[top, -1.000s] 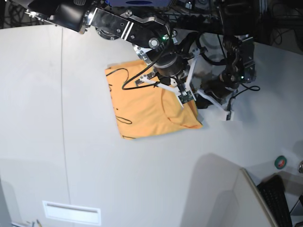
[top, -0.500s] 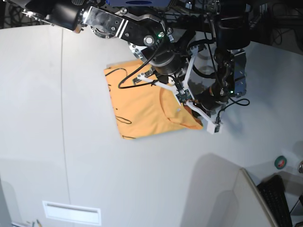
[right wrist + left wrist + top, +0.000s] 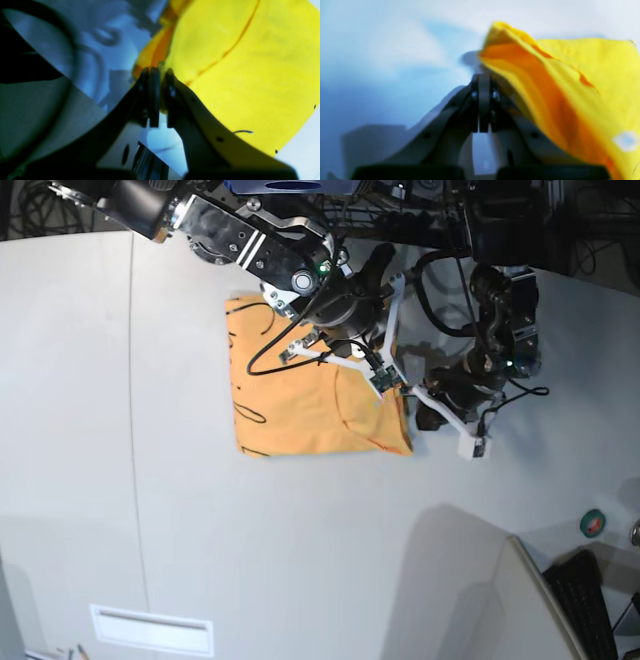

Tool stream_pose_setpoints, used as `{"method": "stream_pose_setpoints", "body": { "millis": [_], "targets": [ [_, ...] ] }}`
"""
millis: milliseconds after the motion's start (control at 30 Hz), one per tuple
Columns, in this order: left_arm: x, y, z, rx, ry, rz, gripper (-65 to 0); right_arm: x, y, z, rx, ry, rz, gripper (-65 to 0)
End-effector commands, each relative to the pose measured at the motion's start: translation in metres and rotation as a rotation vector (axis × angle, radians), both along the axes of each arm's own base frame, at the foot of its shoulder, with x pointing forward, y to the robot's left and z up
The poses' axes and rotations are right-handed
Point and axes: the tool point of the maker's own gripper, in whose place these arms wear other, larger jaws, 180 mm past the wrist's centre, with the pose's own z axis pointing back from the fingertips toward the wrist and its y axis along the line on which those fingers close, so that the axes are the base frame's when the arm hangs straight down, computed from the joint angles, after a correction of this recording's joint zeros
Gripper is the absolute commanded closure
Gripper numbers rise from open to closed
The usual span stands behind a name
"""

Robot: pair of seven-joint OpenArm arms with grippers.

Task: Layout the t-shirt on the table in an organized manner, then fold the t-shirt properly

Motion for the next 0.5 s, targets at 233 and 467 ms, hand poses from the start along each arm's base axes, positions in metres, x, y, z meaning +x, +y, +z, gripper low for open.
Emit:
{"method": "stream_pose_setpoints", "body": {
  "millis": [233,467],
  "targets": [
    [-0.032,0.100,0.033,0.117,-0.027,0.183,0.0,0.004,0.015,0.016,0.050,-0.039,0.033,0.0],
    [-0.058,0.189,0.056,0.182,-0.017,0.395,0.0,-0.010,0.028,0.018,0.059,-0.059,0.216,-15.3]
  ]
}}
